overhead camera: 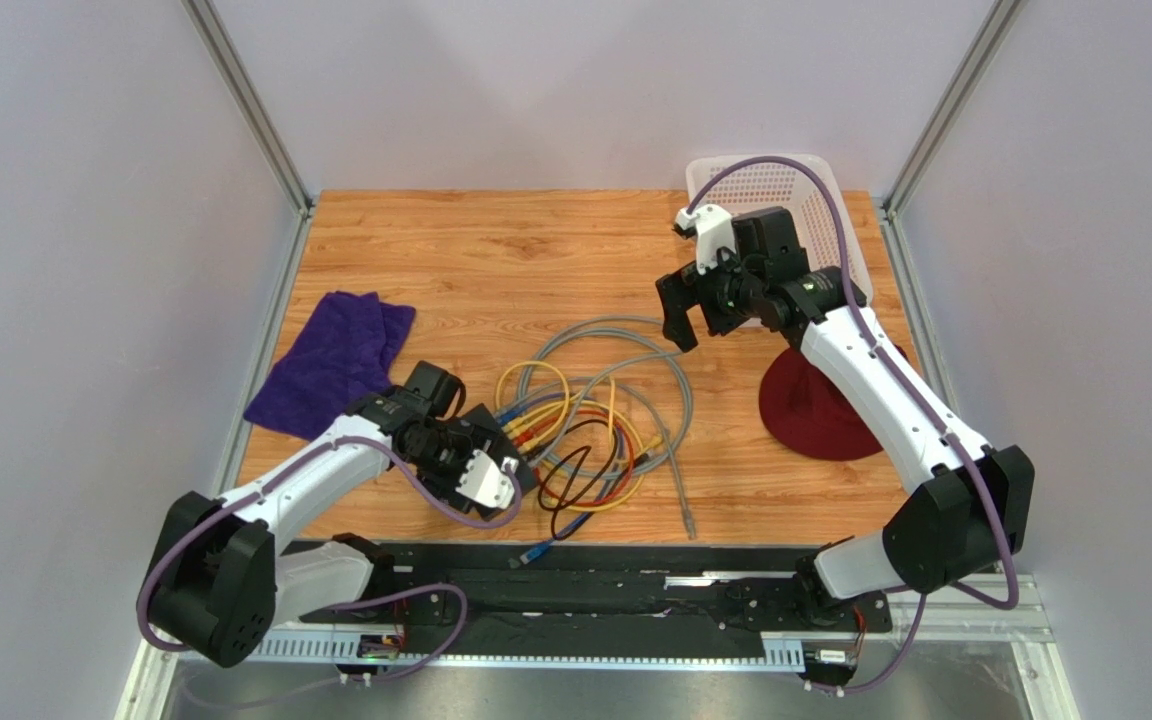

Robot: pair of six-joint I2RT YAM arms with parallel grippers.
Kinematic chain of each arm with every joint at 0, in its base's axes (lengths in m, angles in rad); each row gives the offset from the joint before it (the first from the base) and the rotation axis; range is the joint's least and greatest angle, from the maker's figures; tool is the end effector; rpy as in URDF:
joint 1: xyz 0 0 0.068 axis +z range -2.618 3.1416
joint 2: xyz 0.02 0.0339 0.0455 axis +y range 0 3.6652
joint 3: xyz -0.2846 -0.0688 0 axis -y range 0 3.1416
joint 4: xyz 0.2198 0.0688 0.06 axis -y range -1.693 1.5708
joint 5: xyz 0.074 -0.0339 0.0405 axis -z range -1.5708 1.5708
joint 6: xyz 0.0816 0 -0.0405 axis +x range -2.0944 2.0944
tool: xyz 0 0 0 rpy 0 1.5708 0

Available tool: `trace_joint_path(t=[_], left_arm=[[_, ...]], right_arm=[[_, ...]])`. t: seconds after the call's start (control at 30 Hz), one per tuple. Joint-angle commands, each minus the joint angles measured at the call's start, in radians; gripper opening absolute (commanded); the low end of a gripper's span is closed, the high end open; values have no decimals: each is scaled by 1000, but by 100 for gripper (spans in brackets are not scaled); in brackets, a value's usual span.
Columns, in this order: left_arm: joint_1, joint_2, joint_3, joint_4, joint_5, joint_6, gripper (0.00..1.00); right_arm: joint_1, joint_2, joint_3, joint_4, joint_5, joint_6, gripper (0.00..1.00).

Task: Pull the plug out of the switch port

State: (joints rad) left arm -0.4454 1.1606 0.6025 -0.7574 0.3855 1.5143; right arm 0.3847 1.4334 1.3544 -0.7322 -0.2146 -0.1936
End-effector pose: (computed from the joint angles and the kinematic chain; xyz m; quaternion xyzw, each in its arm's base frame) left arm 0.1334 -0.0977 0.1642 0.8220 0.5221 -0.0999 0.2043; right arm 0.2815 0.1327 0.3264 -0.3014 0.8737 0.1342 0.3574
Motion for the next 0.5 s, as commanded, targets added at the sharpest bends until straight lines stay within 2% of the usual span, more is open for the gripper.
trace_joint_path(t=[0.0, 0.27, 0.4, 0.47], left_arm=[[-24, 86, -26, 173, -37, -38, 72], [-24, 350, 210, 227, -129, -223, 64], [-19, 334, 253, 221, -109, -256, 65], [-3, 276, 266, 190, -85, -261, 65]], right_arm=[[-3, -57, -15, 37, 17, -9, 100], [-1, -38, -8, 42, 27, -14, 100], [-1, -27, 9, 40, 24, -17, 100], [0, -21, 15, 42, 23, -20, 100]])
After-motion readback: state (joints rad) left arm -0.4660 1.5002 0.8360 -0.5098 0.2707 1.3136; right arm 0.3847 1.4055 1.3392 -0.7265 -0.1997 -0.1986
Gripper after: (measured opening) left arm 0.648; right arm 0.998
